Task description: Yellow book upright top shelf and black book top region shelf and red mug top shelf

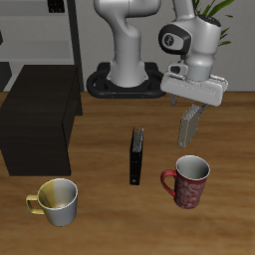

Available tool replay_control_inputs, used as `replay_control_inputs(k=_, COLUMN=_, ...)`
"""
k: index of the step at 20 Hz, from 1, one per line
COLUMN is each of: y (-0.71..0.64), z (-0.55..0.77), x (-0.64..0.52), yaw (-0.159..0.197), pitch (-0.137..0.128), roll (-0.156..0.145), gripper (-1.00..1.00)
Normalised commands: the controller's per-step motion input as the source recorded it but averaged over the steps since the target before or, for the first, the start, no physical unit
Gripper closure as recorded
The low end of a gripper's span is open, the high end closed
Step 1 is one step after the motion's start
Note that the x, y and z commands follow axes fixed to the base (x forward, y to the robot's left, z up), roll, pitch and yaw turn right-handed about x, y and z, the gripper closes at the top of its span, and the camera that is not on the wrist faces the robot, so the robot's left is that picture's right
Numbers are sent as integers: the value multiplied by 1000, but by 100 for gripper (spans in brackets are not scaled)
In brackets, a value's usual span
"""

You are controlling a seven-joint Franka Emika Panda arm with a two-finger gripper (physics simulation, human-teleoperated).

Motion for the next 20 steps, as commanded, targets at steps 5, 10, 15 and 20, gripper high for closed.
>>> replay_control_inputs(k=5, y=119, z=-256, x=117, yaw=8, pitch=34, roll=9, gripper=-100)
replay_control_inputs(k=10, y=108, z=-184, x=137, yaw=-3, pitch=47, roll=21, gripper=-100)
replay_control_inputs(k=15, y=181, z=-202, x=110, yaw=17, pitch=82, roll=60, gripper=-100)
replay_control_inputs(k=20, y=-37, z=-153, x=100, yaw=14, pitch=66, roll=23, gripper=100)
